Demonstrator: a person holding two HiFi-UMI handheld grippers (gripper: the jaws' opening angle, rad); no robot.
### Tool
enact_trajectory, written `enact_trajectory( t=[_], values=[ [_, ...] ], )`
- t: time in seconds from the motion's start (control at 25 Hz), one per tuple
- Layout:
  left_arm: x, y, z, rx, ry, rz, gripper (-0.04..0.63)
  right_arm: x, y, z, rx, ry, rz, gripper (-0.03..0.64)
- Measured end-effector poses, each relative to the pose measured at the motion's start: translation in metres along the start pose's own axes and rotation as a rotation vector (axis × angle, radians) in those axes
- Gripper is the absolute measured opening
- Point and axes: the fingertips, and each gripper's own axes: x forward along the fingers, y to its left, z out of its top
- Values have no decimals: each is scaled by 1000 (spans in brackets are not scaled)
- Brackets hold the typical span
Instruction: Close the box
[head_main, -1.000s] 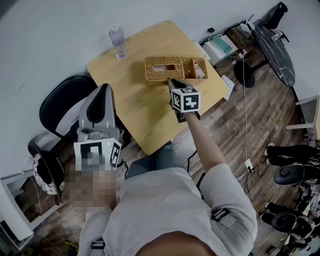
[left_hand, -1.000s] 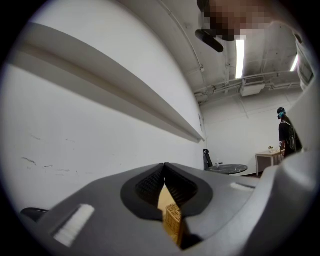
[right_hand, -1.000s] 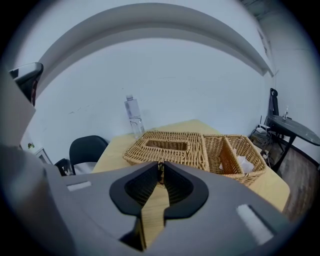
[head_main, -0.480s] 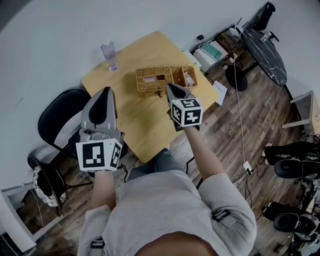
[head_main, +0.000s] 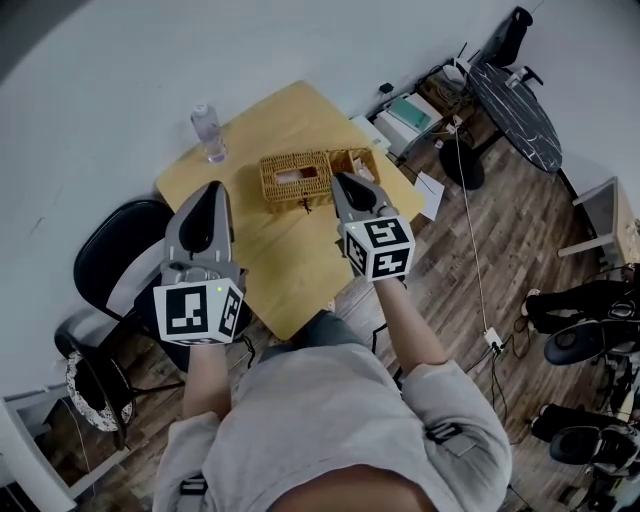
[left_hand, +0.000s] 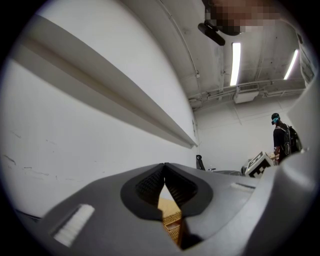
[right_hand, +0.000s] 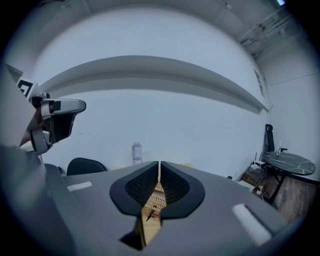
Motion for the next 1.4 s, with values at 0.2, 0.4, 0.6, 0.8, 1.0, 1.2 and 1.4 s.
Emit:
enact_trajectory(
  t=[0.2, 0.4, 0.6, 0.8, 1.0, 1.2, 1.4],
  values=[
    [8, -3, 5, -2, -9, -8, 58, -14, -5, 30, -35, -64, -17, 17],
    [13, -6, 7, 0, -17, -14, 58, -30, -9, 55, -59, -128, -36, 17],
    [18, -8, 10, -1, -27, -20, 58, -45, -11, 81, -79, -193, -51, 17],
    [22, -12, 13, 5, -31, -31, 58, -59, -11, 99, -110, -238, -64, 17],
    [21, -15, 16, 7, -40, -36, 58, -70, -7, 107, -133, -259, -72, 17],
    [20, -16, 18, 9, -44, -35, 58, -76, -4, 108, -136, -267, -74, 17],
    [13, -18, 18, 14, -43, -38, 58, -85, -2, 107, -134, -281, -86, 17]
  ],
)
